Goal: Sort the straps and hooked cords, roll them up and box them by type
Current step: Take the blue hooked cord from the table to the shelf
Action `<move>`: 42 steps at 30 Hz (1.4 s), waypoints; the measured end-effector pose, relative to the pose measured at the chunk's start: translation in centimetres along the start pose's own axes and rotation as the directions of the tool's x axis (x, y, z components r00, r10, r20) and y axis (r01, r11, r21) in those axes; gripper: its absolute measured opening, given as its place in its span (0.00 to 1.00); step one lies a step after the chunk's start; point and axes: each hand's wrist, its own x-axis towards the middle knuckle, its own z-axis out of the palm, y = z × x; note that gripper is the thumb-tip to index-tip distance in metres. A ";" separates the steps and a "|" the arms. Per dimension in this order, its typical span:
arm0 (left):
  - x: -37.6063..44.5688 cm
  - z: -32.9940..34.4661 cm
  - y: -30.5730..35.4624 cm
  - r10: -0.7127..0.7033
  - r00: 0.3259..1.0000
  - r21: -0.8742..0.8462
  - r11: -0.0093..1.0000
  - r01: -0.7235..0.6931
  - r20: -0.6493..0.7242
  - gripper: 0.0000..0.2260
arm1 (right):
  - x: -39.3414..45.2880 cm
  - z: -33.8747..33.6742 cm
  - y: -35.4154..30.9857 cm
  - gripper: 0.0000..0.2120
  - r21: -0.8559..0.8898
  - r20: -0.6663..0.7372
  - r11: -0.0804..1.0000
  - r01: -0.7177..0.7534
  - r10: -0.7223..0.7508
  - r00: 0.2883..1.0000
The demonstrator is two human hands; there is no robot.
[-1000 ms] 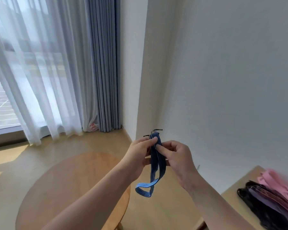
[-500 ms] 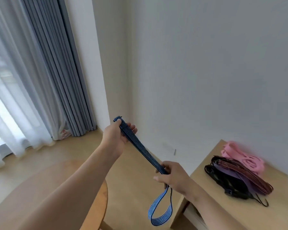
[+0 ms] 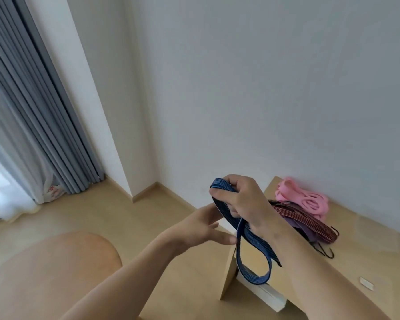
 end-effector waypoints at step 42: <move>29.6 10.7 1.2 0.045 0.993 0.587 0.809 0.029 -0.112 0.12 | -4.0 -27.4 18.1 0.06 0.380 -0.714 0.918 -0.111 0.368 0.596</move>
